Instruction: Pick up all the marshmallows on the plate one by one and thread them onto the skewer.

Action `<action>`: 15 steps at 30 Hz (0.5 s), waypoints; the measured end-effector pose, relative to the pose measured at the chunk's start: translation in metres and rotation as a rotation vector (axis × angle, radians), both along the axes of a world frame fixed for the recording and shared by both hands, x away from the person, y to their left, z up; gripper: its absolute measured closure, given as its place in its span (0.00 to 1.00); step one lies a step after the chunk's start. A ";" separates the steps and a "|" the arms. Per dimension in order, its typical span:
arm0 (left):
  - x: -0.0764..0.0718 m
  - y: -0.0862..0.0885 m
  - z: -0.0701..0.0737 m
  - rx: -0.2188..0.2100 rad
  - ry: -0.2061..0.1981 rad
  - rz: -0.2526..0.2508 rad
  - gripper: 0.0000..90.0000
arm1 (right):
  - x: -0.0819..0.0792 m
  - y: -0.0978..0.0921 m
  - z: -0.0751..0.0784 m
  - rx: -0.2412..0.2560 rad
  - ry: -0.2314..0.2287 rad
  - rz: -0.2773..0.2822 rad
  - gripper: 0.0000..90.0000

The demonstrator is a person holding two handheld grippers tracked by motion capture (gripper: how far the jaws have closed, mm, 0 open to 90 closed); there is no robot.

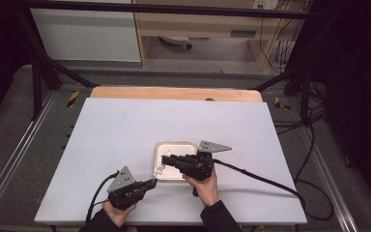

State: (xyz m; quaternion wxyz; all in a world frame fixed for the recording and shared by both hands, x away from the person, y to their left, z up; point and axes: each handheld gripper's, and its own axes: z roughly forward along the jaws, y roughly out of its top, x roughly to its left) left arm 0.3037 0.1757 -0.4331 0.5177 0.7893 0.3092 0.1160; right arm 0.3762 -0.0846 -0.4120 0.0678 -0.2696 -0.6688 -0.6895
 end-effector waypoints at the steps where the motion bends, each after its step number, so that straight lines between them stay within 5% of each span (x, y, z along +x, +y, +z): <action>1: 0.000 0.000 0.000 -0.001 -0.001 -0.002 0.99 | 0.000 0.000 0.000 0.001 -0.002 -0.001 0.92; 15: 0.000 -0.001 -0.001 0.006 0.004 -0.004 0.99 | -0.001 0.002 -0.004 -0.002 0.003 0.005 0.92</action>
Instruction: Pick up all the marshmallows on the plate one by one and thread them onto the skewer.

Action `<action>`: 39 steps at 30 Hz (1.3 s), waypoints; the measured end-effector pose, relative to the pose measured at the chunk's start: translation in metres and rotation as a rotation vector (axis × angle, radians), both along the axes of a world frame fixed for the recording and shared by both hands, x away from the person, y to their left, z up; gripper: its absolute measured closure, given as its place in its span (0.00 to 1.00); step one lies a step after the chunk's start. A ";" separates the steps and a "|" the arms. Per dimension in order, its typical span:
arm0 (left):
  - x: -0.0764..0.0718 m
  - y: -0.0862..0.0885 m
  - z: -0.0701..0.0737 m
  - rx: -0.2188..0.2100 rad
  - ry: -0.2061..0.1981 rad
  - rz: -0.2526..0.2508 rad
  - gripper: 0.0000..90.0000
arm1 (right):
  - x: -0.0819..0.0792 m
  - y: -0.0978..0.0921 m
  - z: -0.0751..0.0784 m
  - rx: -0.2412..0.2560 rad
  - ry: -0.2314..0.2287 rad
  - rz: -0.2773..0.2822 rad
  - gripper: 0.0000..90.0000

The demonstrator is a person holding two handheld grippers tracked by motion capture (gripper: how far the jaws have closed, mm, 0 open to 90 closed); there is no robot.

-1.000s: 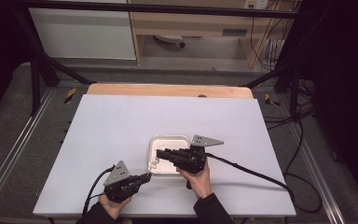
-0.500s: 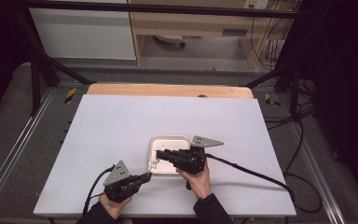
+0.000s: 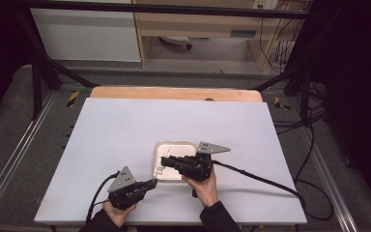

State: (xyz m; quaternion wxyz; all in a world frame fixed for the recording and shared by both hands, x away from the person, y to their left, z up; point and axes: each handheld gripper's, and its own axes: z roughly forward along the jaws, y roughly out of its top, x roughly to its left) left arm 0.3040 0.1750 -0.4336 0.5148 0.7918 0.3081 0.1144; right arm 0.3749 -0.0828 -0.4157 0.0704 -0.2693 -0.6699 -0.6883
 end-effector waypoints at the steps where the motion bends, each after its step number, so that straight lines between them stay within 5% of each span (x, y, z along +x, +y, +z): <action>1: 0.000 0.000 0.000 -0.001 0.001 -0.002 0.99 | 0.000 0.000 0.000 -0.002 -0.001 0.001 0.92; 6: 0.002 0.001 0.003 -0.037 -0.004 0.001 0.99 | 0.002 -0.003 0.008 -0.035 -0.010 -0.013 0.88; 9: 0.002 0.003 0.004 -0.052 -0.008 0.008 0.99 | 0.003 -0.005 0.014 -0.068 -0.016 -0.021 0.71; 21: 0.002 0.004 0.005 -0.054 -0.034 0.020 0.99 | -0.001 -0.010 0.020 -0.175 -0.053 -0.016 0.39; 32: -0.002 0.004 0.009 -0.045 -0.077 0.023 0.99 | -0.002 -0.010 0.017 -0.226 -0.081 -0.042 0.22; 34: -0.003 0.006 0.012 -0.061 -0.092 0.026 0.99 | -0.001 -0.009 0.016 -0.272 -0.063 -0.093 0.06; 36: -0.003 0.008 0.013 -0.062 -0.098 0.034 0.99 | 0.001 -0.011 0.012 -0.329 -0.042 -0.108 0.06; 39: 0.002 0.010 0.010 -0.068 -0.099 0.032 0.99 | 0.001 -0.012 0.007 -0.335 -0.037 -0.094 0.06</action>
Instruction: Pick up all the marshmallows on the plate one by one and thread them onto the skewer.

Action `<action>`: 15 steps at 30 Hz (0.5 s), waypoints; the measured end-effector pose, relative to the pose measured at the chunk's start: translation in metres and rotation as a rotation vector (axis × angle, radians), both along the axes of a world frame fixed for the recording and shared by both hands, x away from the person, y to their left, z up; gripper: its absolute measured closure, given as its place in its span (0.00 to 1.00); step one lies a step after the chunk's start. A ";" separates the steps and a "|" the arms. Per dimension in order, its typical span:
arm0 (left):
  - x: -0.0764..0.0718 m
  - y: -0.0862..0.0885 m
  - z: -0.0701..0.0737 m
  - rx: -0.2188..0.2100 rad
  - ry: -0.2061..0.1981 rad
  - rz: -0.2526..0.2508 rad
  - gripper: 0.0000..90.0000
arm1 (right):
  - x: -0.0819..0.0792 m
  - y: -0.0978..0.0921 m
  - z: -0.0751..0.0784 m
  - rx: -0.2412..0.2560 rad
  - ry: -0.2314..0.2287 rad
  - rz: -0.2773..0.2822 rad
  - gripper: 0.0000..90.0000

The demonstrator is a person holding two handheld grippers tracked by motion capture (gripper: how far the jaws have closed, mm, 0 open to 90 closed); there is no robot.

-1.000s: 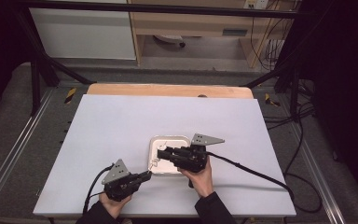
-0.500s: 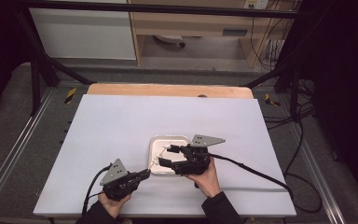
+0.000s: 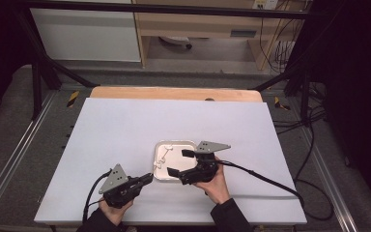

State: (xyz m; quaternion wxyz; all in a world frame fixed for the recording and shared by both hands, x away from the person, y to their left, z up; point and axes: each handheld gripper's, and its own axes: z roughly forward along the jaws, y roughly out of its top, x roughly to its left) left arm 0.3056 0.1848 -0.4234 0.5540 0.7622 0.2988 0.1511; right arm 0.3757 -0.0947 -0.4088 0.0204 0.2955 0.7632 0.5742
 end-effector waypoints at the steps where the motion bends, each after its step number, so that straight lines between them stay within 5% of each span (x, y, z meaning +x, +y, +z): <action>1: 0.001 0.001 -0.001 0.001 0.006 -0.002 0.99 | 0.000 0.000 -0.001 -0.008 -0.002 0.000 0.05; 15: 0.007 0.002 0.002 0.036 0.060 0.007 0.99 | -0.002 -0.048 -0.009 -0.138 -0.029 -0.083 0.01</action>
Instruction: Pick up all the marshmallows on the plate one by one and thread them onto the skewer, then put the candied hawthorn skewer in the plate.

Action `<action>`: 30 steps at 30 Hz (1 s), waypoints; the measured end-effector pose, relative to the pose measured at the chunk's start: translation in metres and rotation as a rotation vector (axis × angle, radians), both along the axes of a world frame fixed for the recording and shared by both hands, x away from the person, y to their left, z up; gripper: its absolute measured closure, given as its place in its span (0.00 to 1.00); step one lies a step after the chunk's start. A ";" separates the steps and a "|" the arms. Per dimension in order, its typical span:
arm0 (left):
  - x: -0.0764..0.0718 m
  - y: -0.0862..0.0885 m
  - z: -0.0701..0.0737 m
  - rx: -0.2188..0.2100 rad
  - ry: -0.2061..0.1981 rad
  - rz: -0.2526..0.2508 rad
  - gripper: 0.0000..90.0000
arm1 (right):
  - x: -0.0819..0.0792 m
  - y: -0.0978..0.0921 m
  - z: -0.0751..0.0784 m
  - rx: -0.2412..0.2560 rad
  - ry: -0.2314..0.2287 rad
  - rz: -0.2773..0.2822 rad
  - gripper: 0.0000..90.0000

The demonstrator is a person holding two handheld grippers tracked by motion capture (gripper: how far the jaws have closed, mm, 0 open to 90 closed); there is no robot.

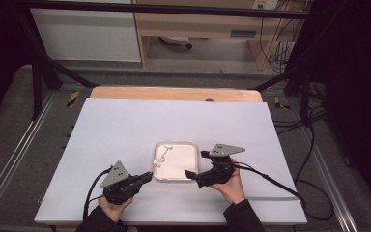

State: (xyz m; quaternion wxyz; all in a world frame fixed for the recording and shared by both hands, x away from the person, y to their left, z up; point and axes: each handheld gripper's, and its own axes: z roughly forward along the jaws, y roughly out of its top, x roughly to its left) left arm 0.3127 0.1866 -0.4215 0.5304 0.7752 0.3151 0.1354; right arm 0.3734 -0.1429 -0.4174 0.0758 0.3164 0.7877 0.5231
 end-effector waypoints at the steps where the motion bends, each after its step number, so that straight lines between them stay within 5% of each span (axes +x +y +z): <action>1: 0.001 0.000 0.001 0.003 0.002 -0.001 0.99 | 0.000 -0.004 -0.001 -0.010 0.000 -0.009 0.01; 9: 0.014 -0.003 0.007 0.074 0.058 -0.010 0.99 | 0.000 -0.036 -0.013 -0.121 -0.021 -0.040 0.00; 17: 0.029 -0.015 0.015 0.155 0.078 -0.019 0.98 | -0.004 -0.064 -0.024 -0.157 0.003 -0.059 0.00; 30: 0.053 -0.036 0.021 0.215 0.120 -0.017 0.98 | -0.013 -0.091 -0.033 -0.183 0.008 -0.090 0.00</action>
